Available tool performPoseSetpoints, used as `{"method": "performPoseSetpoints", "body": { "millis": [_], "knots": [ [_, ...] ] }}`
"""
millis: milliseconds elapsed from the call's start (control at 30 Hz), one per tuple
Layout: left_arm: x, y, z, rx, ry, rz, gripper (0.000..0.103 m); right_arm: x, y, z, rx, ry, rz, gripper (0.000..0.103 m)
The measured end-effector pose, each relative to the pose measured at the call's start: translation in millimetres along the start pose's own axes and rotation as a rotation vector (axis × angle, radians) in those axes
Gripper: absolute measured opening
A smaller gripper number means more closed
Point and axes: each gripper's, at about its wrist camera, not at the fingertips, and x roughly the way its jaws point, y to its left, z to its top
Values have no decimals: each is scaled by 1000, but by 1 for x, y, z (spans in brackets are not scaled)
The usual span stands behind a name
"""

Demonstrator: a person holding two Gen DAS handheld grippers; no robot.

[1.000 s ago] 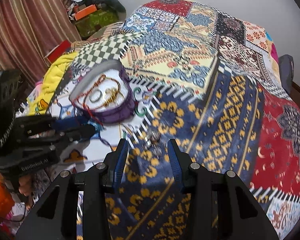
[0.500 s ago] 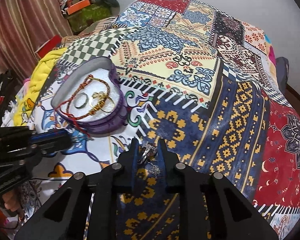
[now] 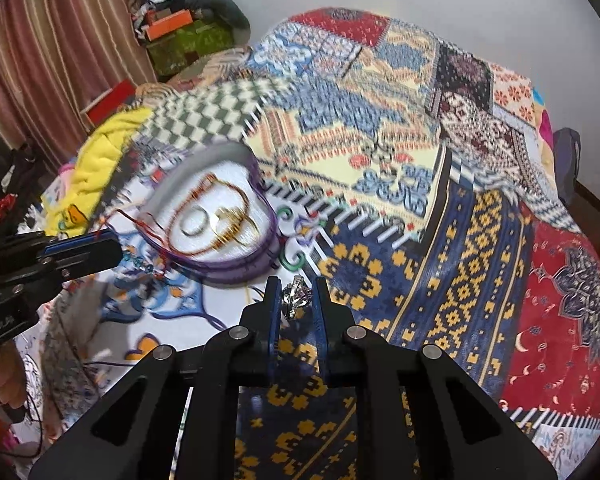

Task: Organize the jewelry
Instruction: 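Lower the keychain into the tin with right while left straightens the red string inside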

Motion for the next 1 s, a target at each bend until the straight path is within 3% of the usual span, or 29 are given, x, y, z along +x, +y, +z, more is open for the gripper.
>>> {"method": "performPoseSetpoints", "body": {
  "millis": [367, 633, 767, 1000],
  "knots": [
    [-33, -5, 33, 17, -115, 4, 5, -36, 18, 21, -16, -122, 31, 14],
    [-48, -8, 60, 42, -192, 8, 5, -29, 28, 35, -29, -147, 58, 14],
    [-45, -10, 70, 52, -204, 3, 5, -13, 33, 41, -44, -128, 70, 14],
    [-17, -7, 79, 60, -142, -19, 5, 9, 41, 47, -87, -78, 81, 14]
  ]
}}
